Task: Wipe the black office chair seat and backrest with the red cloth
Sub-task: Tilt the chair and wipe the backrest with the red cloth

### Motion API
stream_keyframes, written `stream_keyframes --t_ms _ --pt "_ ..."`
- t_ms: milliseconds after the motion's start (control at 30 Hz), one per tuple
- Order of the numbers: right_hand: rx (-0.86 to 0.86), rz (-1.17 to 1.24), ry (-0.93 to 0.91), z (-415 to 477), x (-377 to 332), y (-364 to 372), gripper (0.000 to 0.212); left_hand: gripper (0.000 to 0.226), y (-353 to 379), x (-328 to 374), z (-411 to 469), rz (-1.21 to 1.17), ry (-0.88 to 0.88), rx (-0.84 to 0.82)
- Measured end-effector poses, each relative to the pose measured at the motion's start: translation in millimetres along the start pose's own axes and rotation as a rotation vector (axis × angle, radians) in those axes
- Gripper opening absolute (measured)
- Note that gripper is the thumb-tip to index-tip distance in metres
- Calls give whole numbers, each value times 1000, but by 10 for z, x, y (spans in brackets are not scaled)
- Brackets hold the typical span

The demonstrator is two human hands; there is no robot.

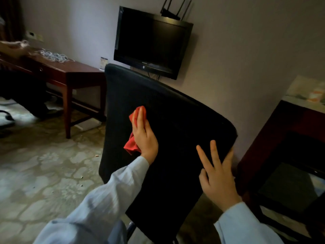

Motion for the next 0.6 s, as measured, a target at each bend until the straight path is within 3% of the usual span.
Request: stream_keyframes --t_ms 100,400,467,600 --pt "-47 112 -2 31 -117 73 77 40 46 87 -323 -20 -28 -114" --pt "-61 306 -59 151 -430 28 63 42 -91 479 -1212 -77 204 -576" --pt "-63 322 -95 168 -529 37 65 44 -217 482 -1111 -109 171 -515" --pt "-59 399 -162 252 -746 56 70 37 -411 593 -561 -116 69 -217"
Point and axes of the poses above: each hand's wrist, its own z-axis towards the middle knuckle, its own y-axis out of the palm, x = y × z, the point moved 8 cm from there along z, towards the middle knuckle, and after that the axes turned 6 degrees about y, right-handed, at the moved point
